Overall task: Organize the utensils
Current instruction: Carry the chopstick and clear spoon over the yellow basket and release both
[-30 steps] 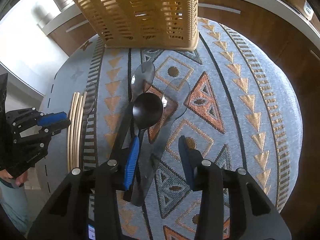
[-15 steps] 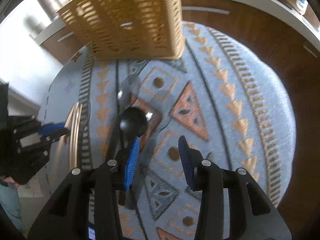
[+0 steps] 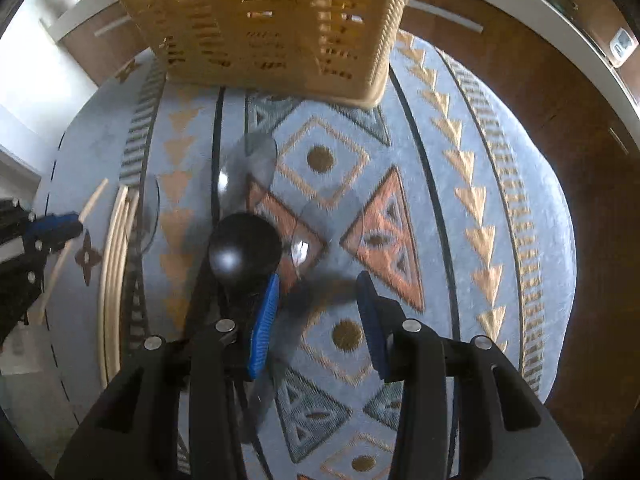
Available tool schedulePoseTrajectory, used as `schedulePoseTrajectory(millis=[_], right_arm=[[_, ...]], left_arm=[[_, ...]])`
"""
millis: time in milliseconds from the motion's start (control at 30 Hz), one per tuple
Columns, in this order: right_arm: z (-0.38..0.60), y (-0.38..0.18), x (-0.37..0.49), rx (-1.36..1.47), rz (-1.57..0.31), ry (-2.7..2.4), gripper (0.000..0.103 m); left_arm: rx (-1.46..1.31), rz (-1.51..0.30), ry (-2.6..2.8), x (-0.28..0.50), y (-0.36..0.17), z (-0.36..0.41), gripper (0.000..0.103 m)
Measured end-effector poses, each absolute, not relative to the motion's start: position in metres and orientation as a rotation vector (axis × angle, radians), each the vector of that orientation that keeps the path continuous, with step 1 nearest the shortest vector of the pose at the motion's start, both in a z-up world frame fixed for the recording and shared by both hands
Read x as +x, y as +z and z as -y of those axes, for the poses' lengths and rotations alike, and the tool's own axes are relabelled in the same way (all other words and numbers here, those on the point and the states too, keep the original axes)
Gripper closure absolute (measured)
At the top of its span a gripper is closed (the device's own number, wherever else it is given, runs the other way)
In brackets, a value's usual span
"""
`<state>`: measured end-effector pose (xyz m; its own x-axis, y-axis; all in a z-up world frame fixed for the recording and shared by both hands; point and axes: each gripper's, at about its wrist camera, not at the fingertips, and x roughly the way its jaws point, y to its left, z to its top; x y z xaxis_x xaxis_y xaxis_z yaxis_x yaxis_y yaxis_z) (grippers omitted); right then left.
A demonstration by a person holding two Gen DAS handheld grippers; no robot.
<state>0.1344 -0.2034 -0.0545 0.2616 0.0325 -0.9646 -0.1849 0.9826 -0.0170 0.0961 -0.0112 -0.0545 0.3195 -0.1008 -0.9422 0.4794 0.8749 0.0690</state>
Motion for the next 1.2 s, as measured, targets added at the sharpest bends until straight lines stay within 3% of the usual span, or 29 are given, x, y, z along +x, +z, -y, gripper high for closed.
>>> schedulePoseTrajectory(millis=[167,267,367,433,633,733,800,900,1200], right_arm=[[0.206,-0.052,0.155,-0.093,-1.313,0.137,0.066],[0.205,-0.051,0.160,-0.120,-1.322,0.141,0.066],[0.201,-0.052,0.167,-0.112,-1.335,0.134,0.066],[0.193,-0.053,0.170,-0.115,-1.331,0.123,0.072],[0.186,-0.055,0.169,-0.144,-1.298,0.138,0.072],[0.184,-0.055,0.164,-0.166,-1.285,0.139,0.072],[0.180,-0.052,0.154,-0.181,-1.269,0.142,0.072],[0.175,-0.049,0.134,-0.190,-1.231,0.158,0.073],[0.198,0.001,0.073,-0.111,-0.990,0.221,0.073]], left_arm=[[0.250,-1.229,-0.416,0.118,-0.057,-0.008,0.094],[0.245,-1.276,-0.491,0.126,-0.056,-0.008,0.075],[0.325,-1.305,-0.495,0.134,-0.056,0.002,0.076],[0.396,-1.321,-0.499,0.137,-0.057,0.009,0.076],[0.446,-1.323,-0.492,0.137,-0.055,0.016,0.079],[0.490,-1.304,-0.481,0.132,-0.056,0.025,0.085],[0.520,-1.267,-0.443,0.121,-0.059,0.033,0.099],[0.525,-1.188,-0.398,0.108,-0.058,0.035,0.099],[0.126,-0.893,-0.475,0.082,0.001,-0.001,0.099]])
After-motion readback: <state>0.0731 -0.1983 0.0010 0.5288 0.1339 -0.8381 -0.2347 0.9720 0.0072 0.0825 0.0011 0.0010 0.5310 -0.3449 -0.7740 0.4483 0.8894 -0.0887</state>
